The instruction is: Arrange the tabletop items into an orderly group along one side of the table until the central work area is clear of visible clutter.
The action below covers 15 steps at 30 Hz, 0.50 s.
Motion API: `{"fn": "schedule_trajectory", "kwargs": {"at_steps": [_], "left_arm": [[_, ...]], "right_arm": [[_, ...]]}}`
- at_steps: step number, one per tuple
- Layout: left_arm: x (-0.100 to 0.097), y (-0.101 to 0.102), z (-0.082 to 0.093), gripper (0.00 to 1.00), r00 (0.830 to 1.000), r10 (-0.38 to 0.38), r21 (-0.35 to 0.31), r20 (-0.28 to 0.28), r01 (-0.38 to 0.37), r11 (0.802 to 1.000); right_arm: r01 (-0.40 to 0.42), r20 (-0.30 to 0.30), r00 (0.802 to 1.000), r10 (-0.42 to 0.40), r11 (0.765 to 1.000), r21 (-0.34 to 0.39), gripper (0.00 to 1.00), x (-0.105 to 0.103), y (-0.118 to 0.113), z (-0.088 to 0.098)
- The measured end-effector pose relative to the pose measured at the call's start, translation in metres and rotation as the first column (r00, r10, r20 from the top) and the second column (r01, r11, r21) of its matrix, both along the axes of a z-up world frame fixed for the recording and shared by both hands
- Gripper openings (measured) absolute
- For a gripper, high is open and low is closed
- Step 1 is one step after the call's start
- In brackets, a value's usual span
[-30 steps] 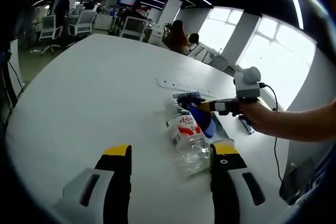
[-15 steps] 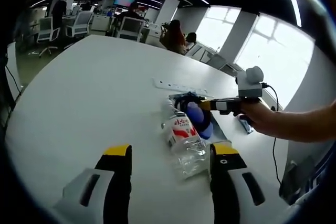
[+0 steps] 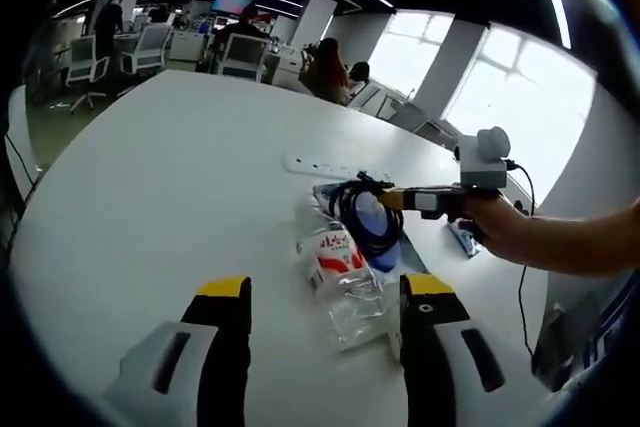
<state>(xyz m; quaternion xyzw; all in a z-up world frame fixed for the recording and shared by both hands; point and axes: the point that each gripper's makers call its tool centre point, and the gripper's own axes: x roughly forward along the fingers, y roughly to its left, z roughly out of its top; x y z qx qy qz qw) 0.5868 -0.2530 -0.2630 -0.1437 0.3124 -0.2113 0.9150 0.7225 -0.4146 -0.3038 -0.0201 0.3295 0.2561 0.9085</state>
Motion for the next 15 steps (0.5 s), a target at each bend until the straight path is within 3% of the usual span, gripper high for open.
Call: {"fn": "schedule_trajectory", "kwargs": {"at_steps": [7,15], "left_arm": [[0.011,-0.012,0.007,0.59,1.000,-0.020,0.012,0.020,0.020,1.000],[0.032,-0.041,0.019,0.56,0.997,-0.070,0.042,0.046,0.068,0.997]], "right_arm": [[0.002,0.021,1.000,-0.002,1.000,0.025,0.00,-0.006,-0.003,0.009],[0.008,0.059,0.998,-0.011,0.998,0.059,0.00,-0.009,-0.010,0.028]]}}
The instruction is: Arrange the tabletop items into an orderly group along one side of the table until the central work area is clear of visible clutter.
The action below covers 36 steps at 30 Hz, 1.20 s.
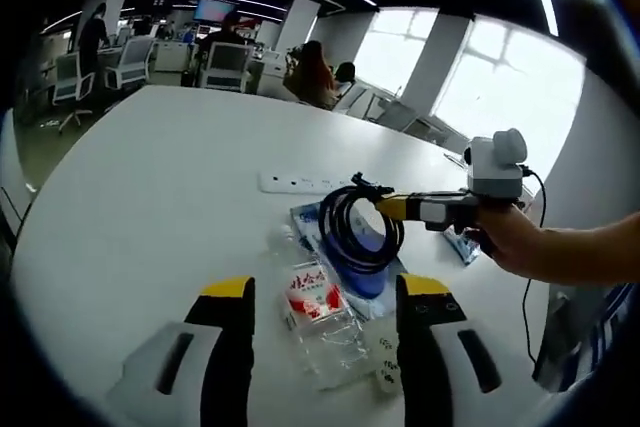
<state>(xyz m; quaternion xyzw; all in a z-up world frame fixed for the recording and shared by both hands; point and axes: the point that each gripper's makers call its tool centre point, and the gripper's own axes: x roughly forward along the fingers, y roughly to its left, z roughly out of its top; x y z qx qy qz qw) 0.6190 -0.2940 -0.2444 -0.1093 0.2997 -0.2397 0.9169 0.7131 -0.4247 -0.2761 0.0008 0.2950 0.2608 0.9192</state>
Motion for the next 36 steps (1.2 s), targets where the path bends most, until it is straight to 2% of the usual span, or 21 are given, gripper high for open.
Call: {"fn": "schedule_trajectory", "kwargs": {"at_steps": [10,18,24,31,36], "left_arm": [[0.025,-0.039,0.017,0.52,0.998,-0.057,0.019,0.023,0.057,0.998],[0.032,-0.068,0.023,0.46,0.995,-0.094,0.040,0.028,0.093,0.995],[0.032,-0.084,0.025,0.38,0.993,-0.115,0.059,0.023,0.114,0.992],[0.027,-0.111,0.034,0.16,0.986,-0.161,0.085,0.041,0.157,0.984],[0.022,-0.130,0.037,0.11,0.980,-0.193,0.111,0.049,0.187,0.976]], "right_arm": [[-0.006,0.043,0.999,0.004,0.999,0.051,0.00,-0.012,-0.005,0.032],[0.002,0.058,0.998,-0.007,0.996,0.092,0.00,-0.030,-0.011,0.054],[0.010,0.069,0.997,-0.018,0.993,0.118,0.00,-0.040,-0.022,0.069],[0.024,0.078,0.996,-0.035,0.990,0.138,0.00,-0.051,-0.040,0.080],[0.049,0.077,0.995,-0.061,0.989,0.142,0.00,-0.059,-0.061,0.083]]}}
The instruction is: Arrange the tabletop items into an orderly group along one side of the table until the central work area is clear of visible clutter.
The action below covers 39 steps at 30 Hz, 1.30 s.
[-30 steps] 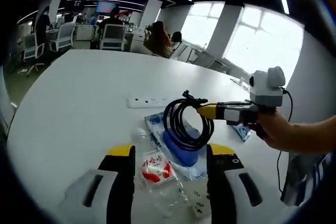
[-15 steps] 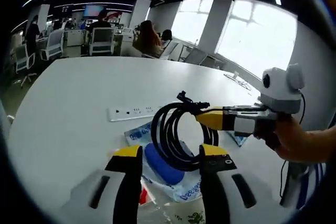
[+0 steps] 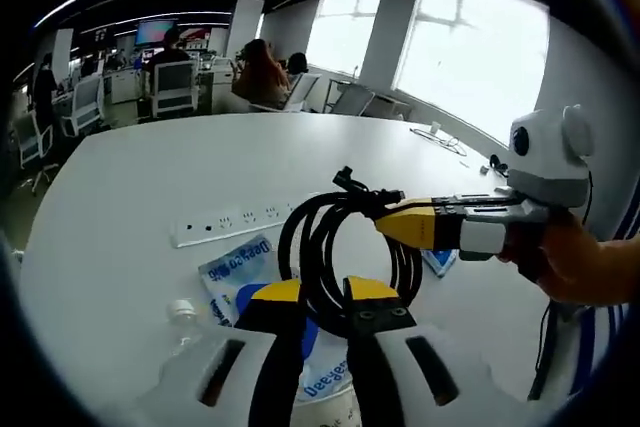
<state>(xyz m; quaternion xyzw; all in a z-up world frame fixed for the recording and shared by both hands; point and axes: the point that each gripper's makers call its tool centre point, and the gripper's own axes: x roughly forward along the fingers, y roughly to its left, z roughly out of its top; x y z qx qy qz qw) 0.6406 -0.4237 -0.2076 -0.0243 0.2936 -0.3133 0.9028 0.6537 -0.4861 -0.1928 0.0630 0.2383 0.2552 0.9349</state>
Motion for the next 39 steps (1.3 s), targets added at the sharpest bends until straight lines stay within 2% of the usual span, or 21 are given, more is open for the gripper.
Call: {"fn": "schedule_trajectory", "kwargs": {"at_steps": [2,9,22,29,39], "left_arm": [[-0.004,-0.010,-0.001,0.10,1.000,-0.020,0.020,0.002,0.020,1.000],[-0.021,-0.053,0.002,0.08,0.998,-0.067,0.010,-0.009,0.067,0.998],[-0.043,-0.120,0.005,0.07,0.991,-0.134,-0.009,-0.027,0.134,0.991],[-0.059,-0.160,-0.001,0.06,0.982,-0.182,-0.014,-0.048,0.181,0.983],[-0.082,-0.202,-0.017,0.06,0.969,-0.229,-0.012,-0.098,0.229,0.973]], "right_arm": [[0.010,-0.006,1.000,-0.010,1.000,0.002,0.00,-0.005,-0.010,0.000],[0.058,-0.015,0.998,-0.058,0.998,0.000,0.01,-0.023,-0.053,0.000],[0.136,-0.042,0.990,-0.136,0.991,0.007,0.01,-0.052,-0.123,0.002],[0.173,-0.080,0.982,-0.172,0.985,0.006,0.01,-0.071,-0.161,-0.004],[0.213,-0.143,0.967,-0.212,0.977,-0.003,0.02,-0.098,-0.206,-0.022]]}}
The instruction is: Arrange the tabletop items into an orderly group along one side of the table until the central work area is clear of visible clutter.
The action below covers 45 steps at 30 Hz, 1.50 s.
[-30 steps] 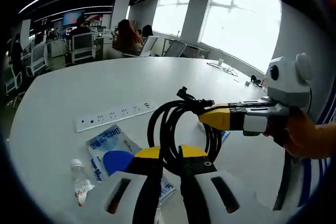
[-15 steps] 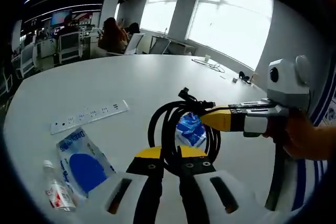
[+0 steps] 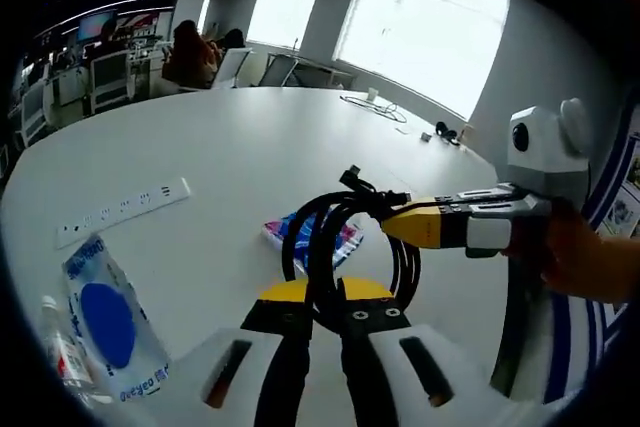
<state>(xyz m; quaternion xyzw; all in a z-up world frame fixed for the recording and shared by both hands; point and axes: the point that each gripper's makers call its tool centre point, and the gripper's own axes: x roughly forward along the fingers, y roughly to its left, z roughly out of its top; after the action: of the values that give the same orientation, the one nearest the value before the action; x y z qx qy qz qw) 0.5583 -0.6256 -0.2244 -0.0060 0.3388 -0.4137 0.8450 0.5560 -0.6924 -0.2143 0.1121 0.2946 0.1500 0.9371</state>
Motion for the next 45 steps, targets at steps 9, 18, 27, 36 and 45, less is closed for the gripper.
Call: {"fn": "schedule_trajectory", "kwargs": {"at_steps": [9,18,27,36,45], "left_arm": [[-0.023,-0.029,-0.029,0.06,0.997,-0.051,0.024,-0.061,0.053,0.998],[-0.032,-0.043,-0.059,0.06,0.989,-0.064,0.061,-0.136,0.073,0.995],[-0.029,-0.050,-0.083,0.06,0.981,-0.061,0.094,-0.182,0.079,0.992],[-0.022,-0.053,-0.091,0.06,0.978,-0.049,0.104,-0.205,0.071,0.992],[-0.018,-0.056,-0.098,0.06,0.974,-0.044,0.107,-0.223,0.069,0.992]], "right_arm": [[0.038,-0.077,0.996,-0.036,0.999,0.025,0.02,-0.026,-0.029,-0.031],[0.052,-0.147,0.988,-0.044,0.998,0.047,0.02,-0.035,-0.042,-0.060],[0.060,-0.217,0.975,-0.042,0.995,0.078,0.03,-0.032,-0.050,-0.090],[0.053,-0.242,0.970,-0.030,0.995,0.088,0.03,-0.023,-0.055,-0.101],[0.064,-0.260,0.965,-0.035,0.993,0.101,0.03,-0.019,-0.059,-0.108]]}}
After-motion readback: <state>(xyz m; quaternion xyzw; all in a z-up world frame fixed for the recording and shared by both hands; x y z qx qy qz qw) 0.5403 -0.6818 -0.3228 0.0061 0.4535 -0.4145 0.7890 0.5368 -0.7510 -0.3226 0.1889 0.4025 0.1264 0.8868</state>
